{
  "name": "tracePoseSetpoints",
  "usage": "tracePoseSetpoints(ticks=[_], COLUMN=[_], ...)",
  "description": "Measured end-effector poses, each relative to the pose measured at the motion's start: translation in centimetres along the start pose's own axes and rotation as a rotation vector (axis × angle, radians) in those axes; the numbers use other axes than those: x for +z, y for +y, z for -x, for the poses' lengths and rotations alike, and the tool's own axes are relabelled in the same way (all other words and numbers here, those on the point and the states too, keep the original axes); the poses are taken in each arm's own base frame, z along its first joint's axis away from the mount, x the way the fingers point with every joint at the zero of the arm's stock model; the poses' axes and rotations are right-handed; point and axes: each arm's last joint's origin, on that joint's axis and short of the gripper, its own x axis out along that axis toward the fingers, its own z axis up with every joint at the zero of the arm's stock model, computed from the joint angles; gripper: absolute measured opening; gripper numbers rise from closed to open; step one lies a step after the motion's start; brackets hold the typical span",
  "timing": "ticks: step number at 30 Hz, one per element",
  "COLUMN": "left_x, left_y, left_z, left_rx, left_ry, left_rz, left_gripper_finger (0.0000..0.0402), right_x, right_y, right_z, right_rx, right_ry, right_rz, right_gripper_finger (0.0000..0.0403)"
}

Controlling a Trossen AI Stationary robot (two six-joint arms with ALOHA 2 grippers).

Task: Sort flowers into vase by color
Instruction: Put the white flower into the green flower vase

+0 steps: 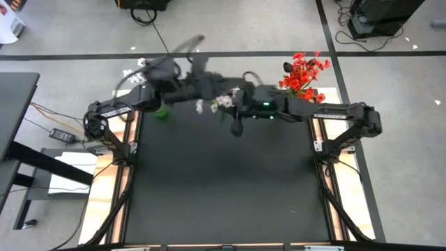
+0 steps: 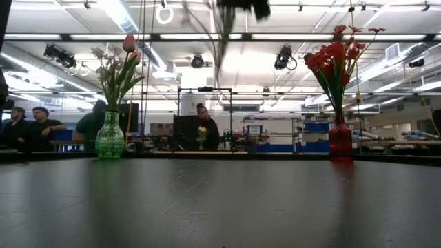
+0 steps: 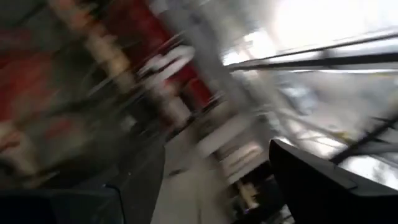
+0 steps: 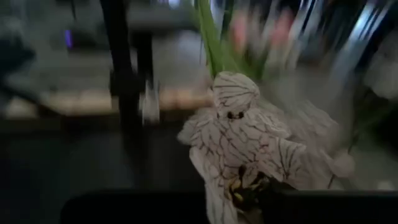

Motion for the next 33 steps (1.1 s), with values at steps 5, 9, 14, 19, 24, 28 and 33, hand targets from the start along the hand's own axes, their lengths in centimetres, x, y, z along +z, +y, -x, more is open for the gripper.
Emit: tracePoseSetpoints(ticks=[5,9,14,19,24,28,33], left_x=[2.6,3.3,3.2,3.9,3.1,1.6,-1.7], left_y=[-3.6,-4.5,-3.8,-2.9,-1.7,-0.6,3.8], left_z=[1.6,2.7,3.2,6.0,8.2,7.9,5.6], left_rx=[-0.292,-0.298,-0.183,0.061,0.319,0.357,0.432], left_ry=[-0.226,-0.235,-0.158,-0.041,0.091,0.179,0.305], left_rz=[-0.223,-0.325,-0.415,-0.555,-0.637,-0.638,-0.639], left_gripper_finger=[0.0293,0.0293,0.0292,0.0275,0.0246,0.0237,0.0236], right_x=[-4.3,-5.3,-3.9,-1.3,1.7,3.4,4.6], right_y=[-0.3,0.5,1.3,0.7,-0.9,-1.9,-2.3], right_z=[-2.1,-3.1,-2.8,-0.9,2.4,4.7,6.6], right_rx=[0.072,0.098,0.15,0.142,0.083,0.059,0.058], right_ry=[0.296,0.331,0.226,0.083,-0.069,-0.172,-0.243], right_rz=[-0.051,-0.054,-0.077,-0.113,-0.136,-0.148,-0.149], right_gripper_finger=[0.0003,0.0002,0.0001,0.0001,0.0,0.0,0.0])
